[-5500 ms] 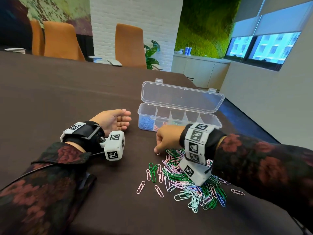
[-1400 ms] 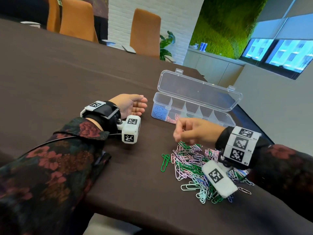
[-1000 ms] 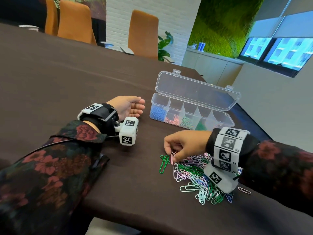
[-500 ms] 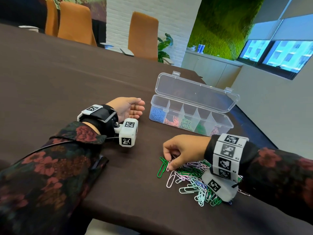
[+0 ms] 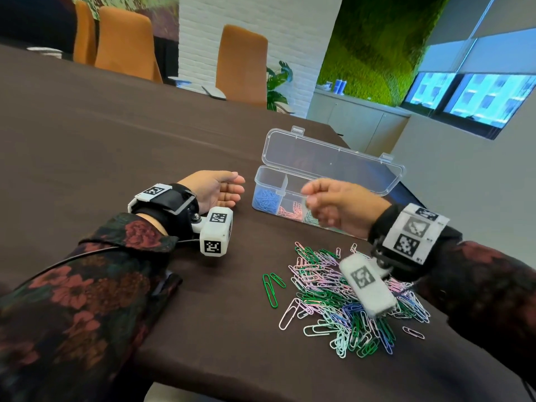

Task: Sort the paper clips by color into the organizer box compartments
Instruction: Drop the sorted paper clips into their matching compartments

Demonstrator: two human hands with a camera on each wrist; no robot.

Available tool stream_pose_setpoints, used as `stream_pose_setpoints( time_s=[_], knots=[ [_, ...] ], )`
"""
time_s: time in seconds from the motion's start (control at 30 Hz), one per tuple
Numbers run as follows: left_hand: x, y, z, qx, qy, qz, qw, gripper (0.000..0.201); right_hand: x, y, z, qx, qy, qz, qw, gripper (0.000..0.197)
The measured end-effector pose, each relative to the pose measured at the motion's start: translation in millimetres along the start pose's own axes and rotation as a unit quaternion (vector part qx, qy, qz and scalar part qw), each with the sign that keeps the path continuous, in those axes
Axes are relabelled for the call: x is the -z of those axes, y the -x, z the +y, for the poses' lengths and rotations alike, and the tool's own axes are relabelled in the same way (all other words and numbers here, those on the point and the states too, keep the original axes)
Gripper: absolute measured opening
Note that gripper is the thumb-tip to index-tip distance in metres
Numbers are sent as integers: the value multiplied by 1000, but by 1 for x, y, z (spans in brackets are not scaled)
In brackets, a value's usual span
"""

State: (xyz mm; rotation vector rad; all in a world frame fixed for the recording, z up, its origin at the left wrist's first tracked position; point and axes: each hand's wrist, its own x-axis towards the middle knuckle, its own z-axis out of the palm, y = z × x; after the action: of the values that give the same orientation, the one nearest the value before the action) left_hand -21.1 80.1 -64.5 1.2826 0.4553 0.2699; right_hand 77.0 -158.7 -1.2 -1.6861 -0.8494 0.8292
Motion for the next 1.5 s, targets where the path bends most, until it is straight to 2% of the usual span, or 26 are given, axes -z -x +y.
stream_pose_setpoints(
  time_s=[0.07,0.17,0.27,0.4,0.47,0.53,0.63,0.7,0.77,0.8,0.87,0.9,0.93,1.0,1.13,1.2,1.3,1.4,1.5],
  knots=[
    [0,0,0,1,0,-2,1000,20,9,-10,-9,-21,-133,79,988,24],
    [0,-1,0,3,2,-3,1000,20,17,-27,-19,-54,-293,173,939,24],
    [0,-1,-1,3,5,-3,1000,20,18,-45,-27,-57,-399,201,893,27],
    [0,-1,-1,2,11,-5,1000,20,11,-54,-28,-54,-405,177,896,60],
    [0,-1,0,1,11,-6,1000,20,10,-53,-27,-42,-398,178,899,64],
    [0,-1,0,0,9,-6,1000,20,9,-47,-27,-7,-374,175,911,55],
    [0,-1,-1,-2,3,-3,1000,20,8,-31,-27,44,-293,186,937,18],
    [-1,-1,-1,-3,1,-3,1000,20,9,-20,-23,48,-152,175,971,17],
    [-1,-1,-1,-3,0,-2,1000,20,13,-11,-19,30,74,92,993,22],
    [-1,-1,-1,-3,-1,0,1000,20,12,-7,-17,7,204,30,979,20],
    [-1,0,-1,-2,-1,2,1000,21,7,-1,-10,-58,402,-74,911,11],
    [-1,-1,-1,-1,-2,2,1000,21,4,1,-5,-82,459,-93,880,5],
    [-1,-1,-1,0,-3,3,1000,21,1,0,0,-93,494,-95,859,6],
    [-1,-1,0,1,-4,3,1000,21,-7,-3,10,-94,523,-76,844,17],
    [0,-2,-1,0,-5,2,1000,21,-20,-16,23,-97,589,-66,800,21],
    [0,-2,-1,1,-5,1,1000,21,-24,-22,26,-108,604,-71,787,22],
    [0,-4,0,4,-5,-1,1000,21,-23,-24,23,-119,576,-80,805,22],
    [0,-4,0,4,-6,-2,1000,21,-14,-20,24,-120,483,-63,865,20],
    [0,-3,0,3,-3,-2,1000,21,-4,-15,26,-103,332,-34,937,22]
  ],
)
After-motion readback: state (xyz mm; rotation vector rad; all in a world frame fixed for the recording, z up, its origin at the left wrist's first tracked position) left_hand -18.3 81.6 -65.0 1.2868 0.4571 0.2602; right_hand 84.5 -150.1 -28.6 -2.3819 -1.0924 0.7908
